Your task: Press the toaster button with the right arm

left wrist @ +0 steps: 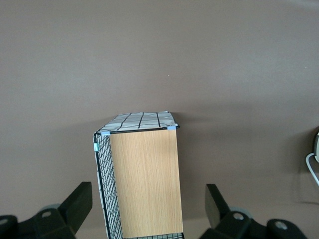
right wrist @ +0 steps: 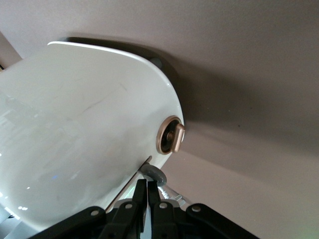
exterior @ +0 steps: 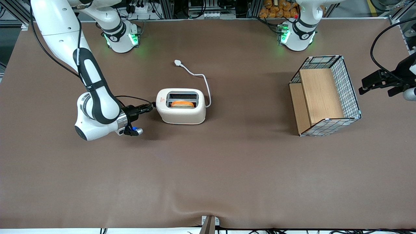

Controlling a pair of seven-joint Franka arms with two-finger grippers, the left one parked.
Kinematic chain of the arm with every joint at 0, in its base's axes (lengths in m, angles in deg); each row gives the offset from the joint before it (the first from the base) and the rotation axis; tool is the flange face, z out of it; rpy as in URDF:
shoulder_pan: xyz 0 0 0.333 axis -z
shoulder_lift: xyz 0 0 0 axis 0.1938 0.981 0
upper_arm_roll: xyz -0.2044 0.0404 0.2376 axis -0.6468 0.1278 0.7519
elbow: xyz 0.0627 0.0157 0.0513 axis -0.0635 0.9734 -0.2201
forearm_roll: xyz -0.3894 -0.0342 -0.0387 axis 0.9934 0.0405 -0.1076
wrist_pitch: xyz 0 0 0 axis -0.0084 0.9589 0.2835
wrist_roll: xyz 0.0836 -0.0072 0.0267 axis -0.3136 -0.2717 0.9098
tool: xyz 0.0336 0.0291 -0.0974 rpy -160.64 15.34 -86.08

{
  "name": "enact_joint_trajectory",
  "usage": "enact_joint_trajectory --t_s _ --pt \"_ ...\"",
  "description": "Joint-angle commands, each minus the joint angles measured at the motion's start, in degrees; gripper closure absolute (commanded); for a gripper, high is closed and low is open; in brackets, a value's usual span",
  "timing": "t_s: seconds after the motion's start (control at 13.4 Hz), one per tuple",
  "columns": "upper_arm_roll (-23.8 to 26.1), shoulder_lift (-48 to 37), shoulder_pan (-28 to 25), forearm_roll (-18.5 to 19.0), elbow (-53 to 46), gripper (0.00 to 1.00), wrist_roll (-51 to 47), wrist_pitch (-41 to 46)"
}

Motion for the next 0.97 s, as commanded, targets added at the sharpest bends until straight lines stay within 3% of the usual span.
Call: enact_joint_trajectory --t_s 0.0,0.15,0.37,0.45,0.6,0.89 --pt "-0.01 0.71 -0.25 -0.30 -2.13 0.92 -2.08 0.72" --pt "-0.19 0.44 -0.16 0.31 -4.66 0.89 -3.66 2.99" --pt "-0.71 0.79 1.16 2.24 -10.46 0.60 -7.34 7.29" --pt "-0.80 0.97 1.34 3.12 -12.48 0.49 -9.80 8.79" --pt "-0.80 0.71 1.60 3.83 -14.34 0.04 -11.58 9.15" --pt "-0.89 0.62 3.62 5.23 -17.50 0.00 -11.58 9.16"
